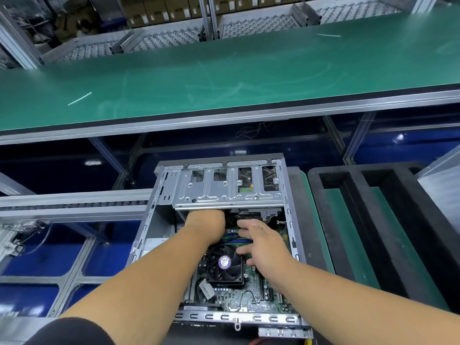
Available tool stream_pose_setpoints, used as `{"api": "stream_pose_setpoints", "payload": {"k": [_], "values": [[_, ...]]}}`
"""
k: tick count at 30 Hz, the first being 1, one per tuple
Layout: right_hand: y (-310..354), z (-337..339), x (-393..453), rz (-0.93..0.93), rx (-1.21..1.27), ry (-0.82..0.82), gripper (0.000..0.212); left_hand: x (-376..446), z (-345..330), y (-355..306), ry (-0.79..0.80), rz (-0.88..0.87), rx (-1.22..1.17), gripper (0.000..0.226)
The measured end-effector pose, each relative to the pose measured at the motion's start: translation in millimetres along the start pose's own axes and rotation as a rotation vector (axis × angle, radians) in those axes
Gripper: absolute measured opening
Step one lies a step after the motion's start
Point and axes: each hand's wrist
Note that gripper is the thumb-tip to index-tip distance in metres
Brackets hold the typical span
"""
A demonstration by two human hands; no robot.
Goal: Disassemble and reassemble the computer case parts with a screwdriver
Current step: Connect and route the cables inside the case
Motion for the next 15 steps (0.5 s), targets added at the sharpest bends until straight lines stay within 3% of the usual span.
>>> {"api": "stream_pose_setpoints", "payload": {"k": [9,13,15], "values": [[-3,-2,1,0.004,-0.034,-0.021,0.041,4,-5,6,0.142,0.055,-0.298,0.033],[-5,-3,2,-0.003,-0.02,-0.031,0.039,4,-11,1,0.127,0.15,-0.714,0.032],[-6,-2,2,-0.003,-0.015,-0.036,0.038,4,-11,-2,0.144,0.149,-0.773,0.031]]}}
Point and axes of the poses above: each hand's wrist, its own x-axis towards the middle knuckle, its own z-axis out of the back of the hand, y = z × x, and after that the axes turned 6 degrees about y, right-handed
